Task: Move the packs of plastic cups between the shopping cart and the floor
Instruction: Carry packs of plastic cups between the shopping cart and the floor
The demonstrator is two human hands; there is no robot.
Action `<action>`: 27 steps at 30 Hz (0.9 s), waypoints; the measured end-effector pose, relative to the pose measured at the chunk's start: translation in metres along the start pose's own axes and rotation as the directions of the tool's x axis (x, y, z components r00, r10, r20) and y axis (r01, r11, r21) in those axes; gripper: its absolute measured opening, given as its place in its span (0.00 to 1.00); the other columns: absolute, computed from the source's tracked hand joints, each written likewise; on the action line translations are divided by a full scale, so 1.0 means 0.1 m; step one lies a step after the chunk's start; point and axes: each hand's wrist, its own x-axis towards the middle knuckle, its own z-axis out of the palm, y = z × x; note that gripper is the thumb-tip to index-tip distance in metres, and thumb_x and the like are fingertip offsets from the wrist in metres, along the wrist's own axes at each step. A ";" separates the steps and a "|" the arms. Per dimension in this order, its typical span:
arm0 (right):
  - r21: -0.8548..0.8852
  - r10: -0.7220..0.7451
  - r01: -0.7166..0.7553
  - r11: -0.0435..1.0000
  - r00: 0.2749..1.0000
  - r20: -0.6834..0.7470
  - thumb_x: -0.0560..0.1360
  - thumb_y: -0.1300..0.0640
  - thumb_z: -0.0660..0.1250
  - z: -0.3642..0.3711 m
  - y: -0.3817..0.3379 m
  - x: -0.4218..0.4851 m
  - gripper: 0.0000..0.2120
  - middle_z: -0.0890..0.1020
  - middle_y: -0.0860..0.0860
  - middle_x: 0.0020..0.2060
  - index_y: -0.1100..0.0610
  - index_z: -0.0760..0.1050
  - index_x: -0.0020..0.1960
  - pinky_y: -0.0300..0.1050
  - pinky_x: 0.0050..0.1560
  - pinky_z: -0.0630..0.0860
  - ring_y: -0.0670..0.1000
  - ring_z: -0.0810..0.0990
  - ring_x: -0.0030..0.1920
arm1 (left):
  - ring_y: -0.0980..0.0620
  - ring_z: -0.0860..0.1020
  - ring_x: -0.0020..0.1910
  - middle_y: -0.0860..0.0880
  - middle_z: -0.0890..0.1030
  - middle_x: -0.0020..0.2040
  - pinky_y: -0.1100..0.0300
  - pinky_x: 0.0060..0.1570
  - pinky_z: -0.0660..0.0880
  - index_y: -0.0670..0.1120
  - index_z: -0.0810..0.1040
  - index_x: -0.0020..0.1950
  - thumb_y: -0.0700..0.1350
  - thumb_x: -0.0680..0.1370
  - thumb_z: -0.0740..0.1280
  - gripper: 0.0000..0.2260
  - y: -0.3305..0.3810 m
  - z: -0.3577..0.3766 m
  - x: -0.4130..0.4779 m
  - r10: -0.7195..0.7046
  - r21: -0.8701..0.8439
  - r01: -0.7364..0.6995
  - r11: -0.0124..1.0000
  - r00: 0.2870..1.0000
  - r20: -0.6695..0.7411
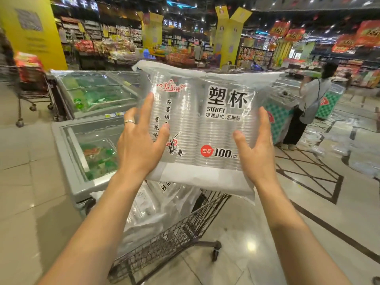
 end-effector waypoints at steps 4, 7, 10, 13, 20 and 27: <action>0.048 0.020 -0.023 0.999 0.999 0.050 0.80 0.45 0.62 0.45 0.22 0.32 0.34 0.54 0.37 0.75 0.41 0.47 0.79 0.41 0.71 0.51 0.35 0.51 0.72 | 0.38 0.71 0.66 0.42 0.59 0.77 0.45 0.57 0.70 0.59 0.48 0.80 0.55 0.80 0.63 0.34 -0.27 0.20 0.21 -0.059 0.017 0.060 0.998 0.998 -0.025; 0.110 0.026 -0.036 0.993 0.996 0.090 0.80 0.44 0.61 0.75 0.34 0.48 0.34 0.55 0.36 0.75 0.41 0.46 0.79 0.45 0.74 0.53 0.38 0.53 0.74 | 0.40 0.68 0.69 0.43 0.59 0.77 0.46 0.59 0.68 0.57 0.45 0.80 0.54 0.79 0.65 0.36 -0.52 0.33 0.28 -0.096 0.020 0.097 0.995 0.994 -0.047; 0.172 0.039 -0.063 0.983 0.989 0.139 0.81 0.46 0.61 1.03 0.47 0.63 0.33 0.56 0.30 0.70 0.43 0.47 0.79 0.46 0.73 0.56 0.35 0.58 0.69 | 0.41 0.65 0.70 0.43 0.57 0.77 0.46 0.62 0.66 0.58 0.44 0.80 0.55 0.79 0.64 0.37 -0.78 0.45 0.30 -0.167 0.051 0.169 0.984 0.985 -0.038; 0.185 0.050 -0.088 0.979 0.978 0.201 0.80 0.44 0.60 1.32 0.67 0.78 0.32 0.58 0.34 0.74 0.41 0.48 0.79 0.53 0.75 0.58 0.40 0.60 0.72 | 0.41 0.62 0.72 0.46 0.53 0.79 0.45 0.65 0.64 0.62 0.40 0.79 0.56 0.79 0.64 0.38 -1.01 0.58 0.27 -0.276 0.102 0.276 0.956 0.961 -0.005; 0.195 -0.060 -0.020 0.981 0.917 0.395 0.77 0.48 0.61 2.02 1.20 1.12 0.34 0.60 0.37 0.71 0.49 0.53 0.79 0.38 0.70 0.56 0.36 0.58 0.70 | 0.37 0.71 0.67 0.40 0.61 0.76 0.47 0.54 0.71 0.63 0.36 0.77 0.59 0.77 0.66 0.42 -1.62 1.07 0.15 -0.435 0.250 0.415 0.875 0.900 0.027; 0.135 -0.141 0.065 0.989 0.709 0.691 0.73 0.45 0.64 2.57 1.81 1.42 0.35 0.64 0.43 0.73 0.50 0.58 0.78 0.39 0.70 0.56 0.40 0.60 0.72 | 0.37 0.79 0.57 0.38 0.67 0.74 0.43 0.52 0.77 0.65 0.23 0.71 0.67 0.75 0.62 0.47 -2.03 1.74 -0.20 -0.672 0.422 0.573 0.703 0.729 0.128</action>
